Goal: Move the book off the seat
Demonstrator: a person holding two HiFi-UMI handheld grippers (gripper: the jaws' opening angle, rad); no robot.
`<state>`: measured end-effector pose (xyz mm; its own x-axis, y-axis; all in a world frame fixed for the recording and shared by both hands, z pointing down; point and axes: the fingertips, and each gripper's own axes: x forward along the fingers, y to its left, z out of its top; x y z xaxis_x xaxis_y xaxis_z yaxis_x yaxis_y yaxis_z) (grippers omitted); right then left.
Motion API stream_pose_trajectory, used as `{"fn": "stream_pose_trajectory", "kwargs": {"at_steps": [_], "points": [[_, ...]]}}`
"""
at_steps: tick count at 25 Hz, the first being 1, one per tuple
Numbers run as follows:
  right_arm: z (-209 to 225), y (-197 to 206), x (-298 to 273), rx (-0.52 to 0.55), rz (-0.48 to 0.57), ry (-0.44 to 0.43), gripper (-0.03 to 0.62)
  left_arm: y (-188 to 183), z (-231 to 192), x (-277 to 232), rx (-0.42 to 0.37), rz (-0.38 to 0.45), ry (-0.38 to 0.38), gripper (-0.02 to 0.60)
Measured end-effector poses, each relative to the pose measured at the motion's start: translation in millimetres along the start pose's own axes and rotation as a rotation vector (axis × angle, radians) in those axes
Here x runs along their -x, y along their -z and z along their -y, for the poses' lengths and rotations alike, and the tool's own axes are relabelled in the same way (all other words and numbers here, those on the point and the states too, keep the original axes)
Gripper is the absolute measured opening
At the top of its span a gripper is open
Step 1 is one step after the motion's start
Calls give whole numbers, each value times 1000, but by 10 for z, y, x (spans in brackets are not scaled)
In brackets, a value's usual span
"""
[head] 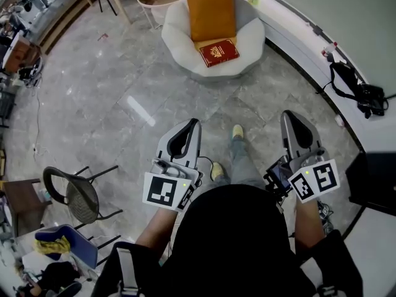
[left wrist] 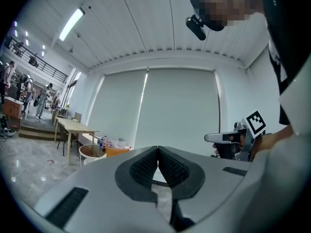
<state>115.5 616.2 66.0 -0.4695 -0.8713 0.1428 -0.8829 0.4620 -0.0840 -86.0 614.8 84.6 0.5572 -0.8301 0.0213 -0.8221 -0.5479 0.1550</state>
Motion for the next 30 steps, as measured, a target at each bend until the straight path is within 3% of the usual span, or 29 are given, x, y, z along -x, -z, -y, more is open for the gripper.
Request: {"fn": "stream_pose_trajectory", "kwargs": {"at_steps": [16, 30], "points": [[289, 53, -597, -44, 12, -77, 12, 10, -181, -501, -22, -19, -23, 14], [945, 53, -1601, -15, -56, -120, 12, 26, -752, -1539, -18, -98, -82, 14]]}}
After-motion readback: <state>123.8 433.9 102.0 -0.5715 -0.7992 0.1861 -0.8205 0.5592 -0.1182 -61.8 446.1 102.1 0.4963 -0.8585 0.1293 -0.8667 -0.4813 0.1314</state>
